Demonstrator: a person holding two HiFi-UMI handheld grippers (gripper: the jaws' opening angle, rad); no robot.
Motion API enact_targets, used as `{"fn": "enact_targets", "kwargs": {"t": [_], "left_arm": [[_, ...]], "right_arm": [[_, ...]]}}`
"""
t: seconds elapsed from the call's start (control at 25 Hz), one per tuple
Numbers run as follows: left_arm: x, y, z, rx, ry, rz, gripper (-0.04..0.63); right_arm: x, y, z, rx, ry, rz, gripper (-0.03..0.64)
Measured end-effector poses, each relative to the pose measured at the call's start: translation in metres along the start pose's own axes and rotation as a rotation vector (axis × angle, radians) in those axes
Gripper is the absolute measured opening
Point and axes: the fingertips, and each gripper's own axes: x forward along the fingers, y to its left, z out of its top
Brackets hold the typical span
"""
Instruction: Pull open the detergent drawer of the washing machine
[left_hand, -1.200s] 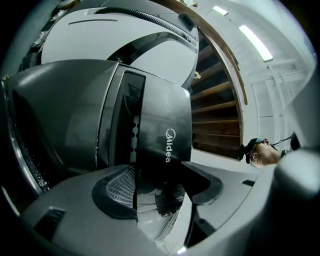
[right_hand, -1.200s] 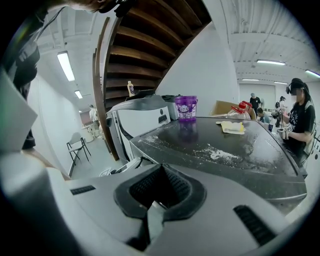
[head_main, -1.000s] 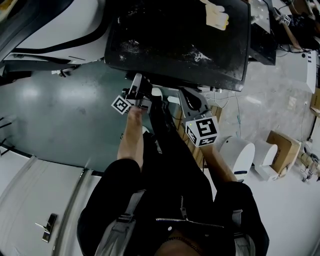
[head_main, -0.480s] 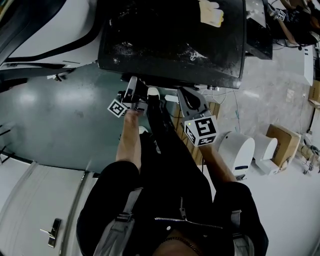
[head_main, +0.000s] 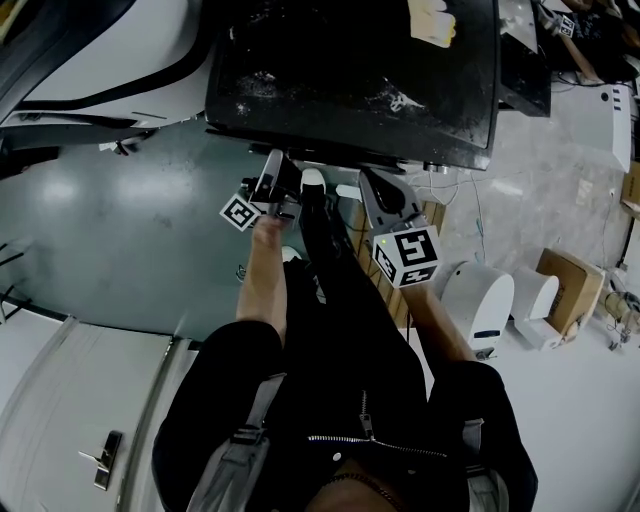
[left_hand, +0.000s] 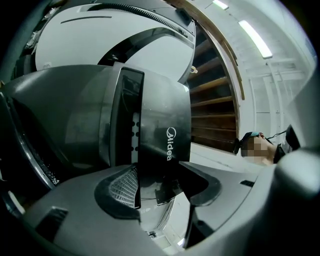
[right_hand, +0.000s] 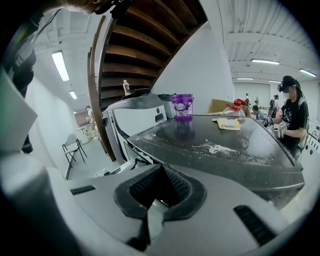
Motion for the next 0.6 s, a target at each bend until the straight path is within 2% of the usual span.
{"fn": "enact_targets", "kwargs": {"t": [0.6], "left_arm": [[-0.037, -0.02, -0.012, -0.01, 0.046, 0.017, 0.244]], "right_arm": [[-0.032, 0.02, -0.019, 0.023, -0.027, -0.034, 0.006]]}}
